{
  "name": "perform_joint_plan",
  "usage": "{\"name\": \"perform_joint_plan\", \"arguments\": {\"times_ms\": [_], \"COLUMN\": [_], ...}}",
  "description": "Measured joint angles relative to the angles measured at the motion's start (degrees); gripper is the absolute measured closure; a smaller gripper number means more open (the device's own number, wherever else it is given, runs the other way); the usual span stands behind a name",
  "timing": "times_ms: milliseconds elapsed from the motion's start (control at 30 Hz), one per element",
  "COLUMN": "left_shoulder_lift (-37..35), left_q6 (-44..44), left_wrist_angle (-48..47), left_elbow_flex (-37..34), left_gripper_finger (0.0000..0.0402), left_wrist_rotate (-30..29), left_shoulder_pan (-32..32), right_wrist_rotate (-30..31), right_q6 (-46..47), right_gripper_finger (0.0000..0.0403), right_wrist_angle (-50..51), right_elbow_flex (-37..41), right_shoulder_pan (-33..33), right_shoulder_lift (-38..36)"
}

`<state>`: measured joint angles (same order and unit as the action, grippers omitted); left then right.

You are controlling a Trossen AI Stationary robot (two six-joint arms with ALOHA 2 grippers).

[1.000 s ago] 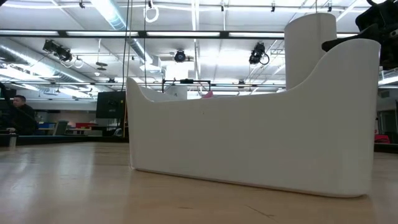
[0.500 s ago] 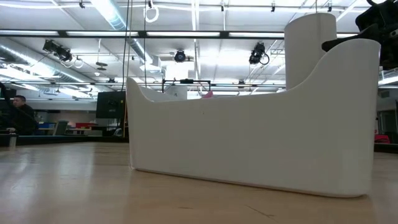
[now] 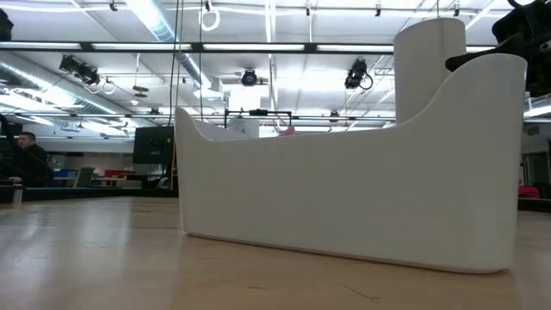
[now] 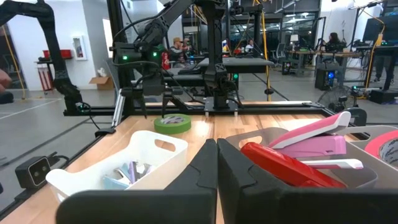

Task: Pick and place Stapler, Stapler remover, tape
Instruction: Put the green tape into the gray bin

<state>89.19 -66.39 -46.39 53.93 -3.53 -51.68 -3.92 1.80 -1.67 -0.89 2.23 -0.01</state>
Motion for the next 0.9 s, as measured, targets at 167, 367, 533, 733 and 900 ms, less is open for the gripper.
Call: {"name": "perform_joint_plan", "arguments": {"times_ms": [167,367,533,733,900], "left_shoulder_lift": [0.1,0.2,0.2,0.2,0.2], "left_q6": [-0.5,-2.0,-0.4,1.3,1.3], "left_wrist_angle": [4.2,5.9,6.5,6.9,6.9], "left_elbow_flex": [-3.3,-6.3,-6.6,-6.6,-6.6], "left_gripper_finger": [0.0158,0.0158,0.0158,0.0168,0.0213], "left_wrist_rotate": [1.7,2.4,1.6,1.2,1.4], "left_shoulder_pan": [0.0,0.0,0.0,0.1,0.1], "right_wrist_rotate": [0.0,0.0,0.0,0.0,0.0], "right_q6": [0.0,0.0,0.0,0.0,0.0], "right_gripper_finger": [0.0401,0.0401,0.0401,0.0401,0.0401], "right_wrist_angle": [0.0,0.0,0.0,0.0,0.0], "right_elbow_flex": [0.0,0.0,0.0,0.0,0.0], "right_shoulder_pan": [0.0,0.0,0.0,0.0,0.0], "right_shoulder_lift": [0.0,0.0,0.0,0.0,0.0]}}
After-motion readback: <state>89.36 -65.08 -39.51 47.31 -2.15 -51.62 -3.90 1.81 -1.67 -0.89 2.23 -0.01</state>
